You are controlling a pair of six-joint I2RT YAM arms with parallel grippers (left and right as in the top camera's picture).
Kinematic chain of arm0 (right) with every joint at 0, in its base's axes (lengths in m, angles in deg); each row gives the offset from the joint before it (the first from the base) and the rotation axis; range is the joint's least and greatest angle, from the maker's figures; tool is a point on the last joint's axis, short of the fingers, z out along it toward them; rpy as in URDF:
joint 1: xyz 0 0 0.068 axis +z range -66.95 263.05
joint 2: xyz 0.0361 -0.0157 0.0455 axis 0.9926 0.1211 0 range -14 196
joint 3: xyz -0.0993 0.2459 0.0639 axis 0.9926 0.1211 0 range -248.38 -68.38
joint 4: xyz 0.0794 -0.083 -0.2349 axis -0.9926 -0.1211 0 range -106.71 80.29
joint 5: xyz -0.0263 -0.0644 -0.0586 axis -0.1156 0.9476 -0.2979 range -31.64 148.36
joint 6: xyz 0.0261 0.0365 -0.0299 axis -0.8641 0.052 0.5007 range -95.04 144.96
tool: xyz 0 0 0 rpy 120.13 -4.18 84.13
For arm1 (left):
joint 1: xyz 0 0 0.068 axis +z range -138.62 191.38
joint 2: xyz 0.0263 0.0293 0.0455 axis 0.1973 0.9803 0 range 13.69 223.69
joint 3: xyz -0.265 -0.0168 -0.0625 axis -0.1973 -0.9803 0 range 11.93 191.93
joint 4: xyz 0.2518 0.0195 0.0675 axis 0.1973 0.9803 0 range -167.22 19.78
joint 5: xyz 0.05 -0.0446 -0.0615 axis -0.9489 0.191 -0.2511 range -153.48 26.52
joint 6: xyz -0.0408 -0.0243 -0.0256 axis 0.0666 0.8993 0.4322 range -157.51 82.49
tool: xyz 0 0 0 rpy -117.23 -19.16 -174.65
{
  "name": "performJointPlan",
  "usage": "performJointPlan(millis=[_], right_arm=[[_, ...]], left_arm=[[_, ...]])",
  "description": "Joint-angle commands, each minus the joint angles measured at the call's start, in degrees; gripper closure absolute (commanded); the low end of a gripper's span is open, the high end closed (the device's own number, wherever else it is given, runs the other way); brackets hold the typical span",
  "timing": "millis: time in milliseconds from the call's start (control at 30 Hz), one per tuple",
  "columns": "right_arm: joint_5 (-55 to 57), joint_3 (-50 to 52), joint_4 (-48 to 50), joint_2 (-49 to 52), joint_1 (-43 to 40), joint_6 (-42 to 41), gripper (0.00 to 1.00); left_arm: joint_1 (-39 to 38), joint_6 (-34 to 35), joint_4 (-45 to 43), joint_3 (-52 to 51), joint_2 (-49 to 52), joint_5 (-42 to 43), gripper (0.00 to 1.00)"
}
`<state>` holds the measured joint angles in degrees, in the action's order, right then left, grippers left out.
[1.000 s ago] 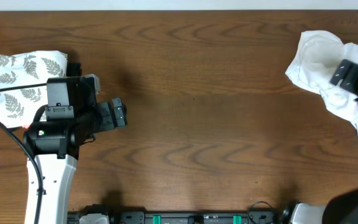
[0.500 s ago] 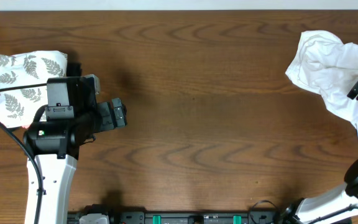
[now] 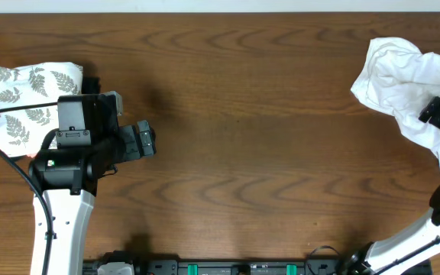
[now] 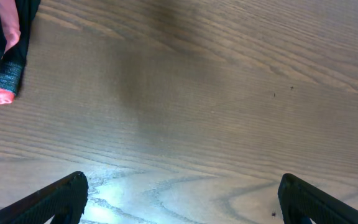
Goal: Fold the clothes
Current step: 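Close the right gripper on the white cloth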
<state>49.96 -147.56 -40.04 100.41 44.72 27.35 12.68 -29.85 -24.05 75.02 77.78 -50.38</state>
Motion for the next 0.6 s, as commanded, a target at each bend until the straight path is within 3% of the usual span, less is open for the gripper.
performJointPlan(millis=[0,133,567], right_arm=[[-0.96,-1.07,0.52,1.22,0.26,0.68,0.13],[-0.98,-1.07,1.9,1.2,0.42,0.59,0.3],[-1.09,-1.4,3.23,-4.57,0.52,-0.2,0.51]], left_arm=[[0.28,-0.26,0.15,1.29,-0.17,-0.74,0.02],[0.28,-0.26,0.15,1.29,-0.17,-0.74,0.02],[0.28,-0.26,0.15,1.27,-0.17,-0.74,0.02]])
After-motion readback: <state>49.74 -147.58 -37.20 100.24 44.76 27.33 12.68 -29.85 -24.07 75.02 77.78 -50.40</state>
